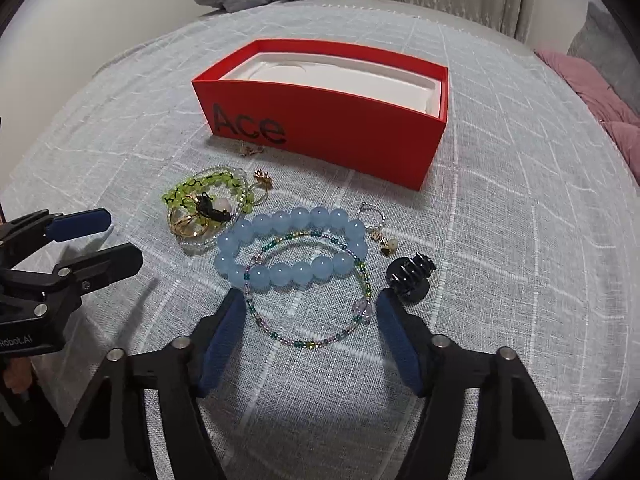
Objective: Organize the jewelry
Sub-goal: 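Move both tools toward the bracelets beside the red box, then grasp the multicolour bead bracelet with the right tool while the left grasps the light-blue bracelet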
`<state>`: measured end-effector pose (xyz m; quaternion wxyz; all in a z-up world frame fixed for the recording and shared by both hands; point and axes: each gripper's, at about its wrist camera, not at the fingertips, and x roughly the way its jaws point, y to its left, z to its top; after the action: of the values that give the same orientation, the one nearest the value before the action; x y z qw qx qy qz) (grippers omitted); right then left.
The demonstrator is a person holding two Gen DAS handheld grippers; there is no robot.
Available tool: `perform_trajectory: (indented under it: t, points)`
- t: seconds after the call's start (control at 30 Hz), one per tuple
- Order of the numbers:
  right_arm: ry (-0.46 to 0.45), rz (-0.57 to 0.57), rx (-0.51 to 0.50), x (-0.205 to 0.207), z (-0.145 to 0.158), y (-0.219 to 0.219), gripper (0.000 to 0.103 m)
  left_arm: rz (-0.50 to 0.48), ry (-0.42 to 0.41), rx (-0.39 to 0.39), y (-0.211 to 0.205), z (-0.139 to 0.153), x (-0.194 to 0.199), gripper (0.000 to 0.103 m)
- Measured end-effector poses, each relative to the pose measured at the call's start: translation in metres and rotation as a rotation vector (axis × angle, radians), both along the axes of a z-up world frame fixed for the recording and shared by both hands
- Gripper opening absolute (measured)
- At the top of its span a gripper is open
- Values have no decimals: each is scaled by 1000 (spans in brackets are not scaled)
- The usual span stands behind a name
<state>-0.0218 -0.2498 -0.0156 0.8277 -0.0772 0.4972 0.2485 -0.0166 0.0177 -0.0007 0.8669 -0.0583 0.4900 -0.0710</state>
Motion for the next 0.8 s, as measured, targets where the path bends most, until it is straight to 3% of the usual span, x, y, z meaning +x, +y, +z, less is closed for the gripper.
perform_trajectory:
  t: [0.07,0.17,0.47,0.8]
  points:
    - [-3,2,-2,3,0,1,61,-17,-20,6,-3,2,0,74]
    - [-7,4,-13,11,-2,7,59,-56,-38,-7,-7,7,-1,60]
    - [-12,-14,8,24,11,14,58,-143,-73,-48,-28,8,3,44]
    - [-10,-81,36,28,29,-27,59,-321,-118,-71,-79,10,14,43]
